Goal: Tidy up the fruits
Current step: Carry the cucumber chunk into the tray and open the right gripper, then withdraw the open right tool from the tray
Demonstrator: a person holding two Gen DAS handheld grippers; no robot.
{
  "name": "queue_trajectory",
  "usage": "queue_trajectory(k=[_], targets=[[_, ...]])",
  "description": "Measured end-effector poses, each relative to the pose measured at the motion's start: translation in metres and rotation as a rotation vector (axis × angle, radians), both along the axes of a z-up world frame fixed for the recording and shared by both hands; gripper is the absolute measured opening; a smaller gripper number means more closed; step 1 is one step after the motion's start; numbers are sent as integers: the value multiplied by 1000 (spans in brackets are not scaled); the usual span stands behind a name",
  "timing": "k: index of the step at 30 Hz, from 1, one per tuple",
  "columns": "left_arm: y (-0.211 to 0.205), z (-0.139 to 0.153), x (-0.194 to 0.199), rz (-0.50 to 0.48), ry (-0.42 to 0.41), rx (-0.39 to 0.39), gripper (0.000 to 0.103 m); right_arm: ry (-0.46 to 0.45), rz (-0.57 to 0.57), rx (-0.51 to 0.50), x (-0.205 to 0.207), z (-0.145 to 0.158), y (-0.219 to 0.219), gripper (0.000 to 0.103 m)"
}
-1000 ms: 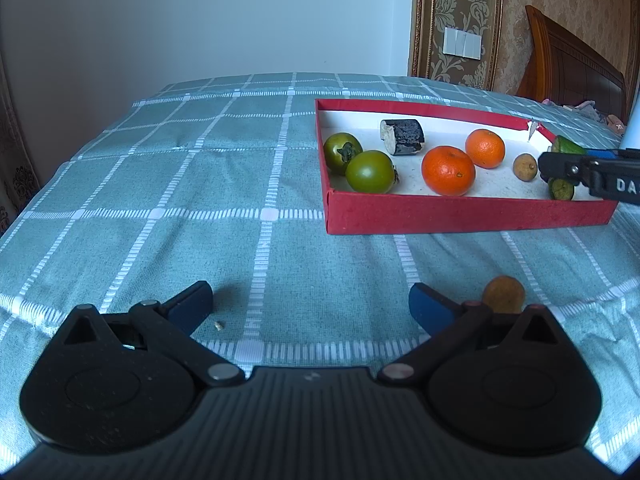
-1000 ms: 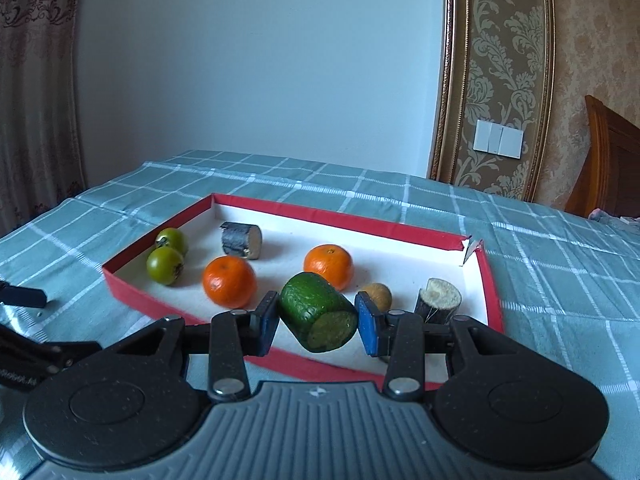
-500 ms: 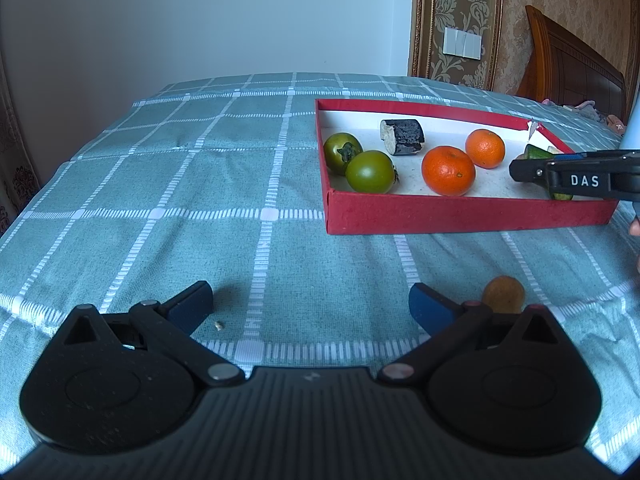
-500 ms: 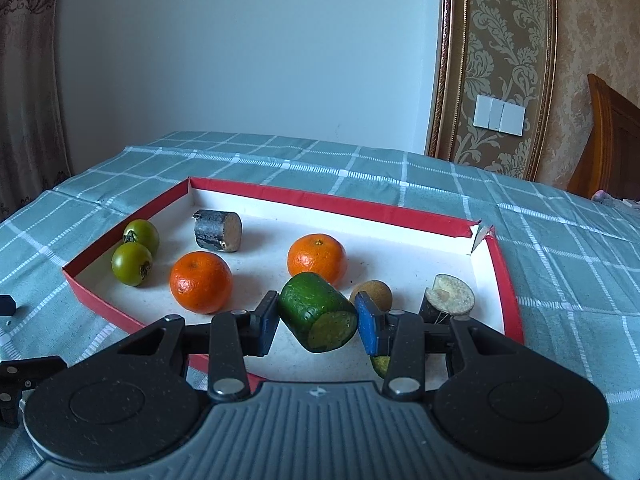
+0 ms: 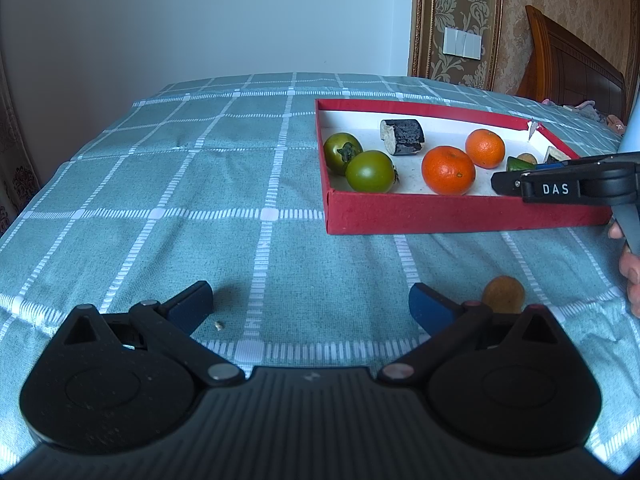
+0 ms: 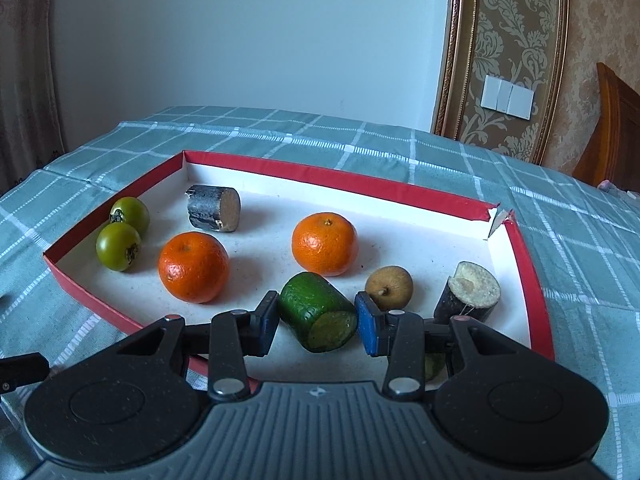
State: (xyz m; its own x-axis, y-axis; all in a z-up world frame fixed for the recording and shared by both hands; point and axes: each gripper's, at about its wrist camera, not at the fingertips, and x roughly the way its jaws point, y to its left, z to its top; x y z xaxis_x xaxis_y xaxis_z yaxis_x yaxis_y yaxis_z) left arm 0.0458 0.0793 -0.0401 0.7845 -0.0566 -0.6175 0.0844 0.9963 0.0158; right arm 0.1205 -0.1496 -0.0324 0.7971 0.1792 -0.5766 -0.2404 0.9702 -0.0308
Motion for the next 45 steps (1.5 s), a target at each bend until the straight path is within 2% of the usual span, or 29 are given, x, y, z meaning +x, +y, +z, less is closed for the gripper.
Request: queue_trajectory(k=[21, 26, 28, 30, 36, 39, 45], targets=[[1, 0, 0, 0, 0, 0, 103, 20, 16, 21, 1, -1, 2, 40], [1, 0, 0, 0, 0, 0, 103, 17, 9, 20, 0, 0, 0, 44], [0, 0, 0, 0, 0, 0, 103, 12, -3, 22, -2, 1, -2, 58], [0, 0, 0, 0, 0, 0, 103, 3, -6, 23, -4, 2, -3, 65], [0, 0, 0, 0, 0, 0, 103, -10, -11, 22, -8, 4, -4, 66], [1, 0, 0, 0, 0, 0, 103, -15, -9, 35, -11, 4, -5, 74], [0, 0, 0, 0, 0, 0, 103, -53, 2, 35, -25, 8, -5, 75]])
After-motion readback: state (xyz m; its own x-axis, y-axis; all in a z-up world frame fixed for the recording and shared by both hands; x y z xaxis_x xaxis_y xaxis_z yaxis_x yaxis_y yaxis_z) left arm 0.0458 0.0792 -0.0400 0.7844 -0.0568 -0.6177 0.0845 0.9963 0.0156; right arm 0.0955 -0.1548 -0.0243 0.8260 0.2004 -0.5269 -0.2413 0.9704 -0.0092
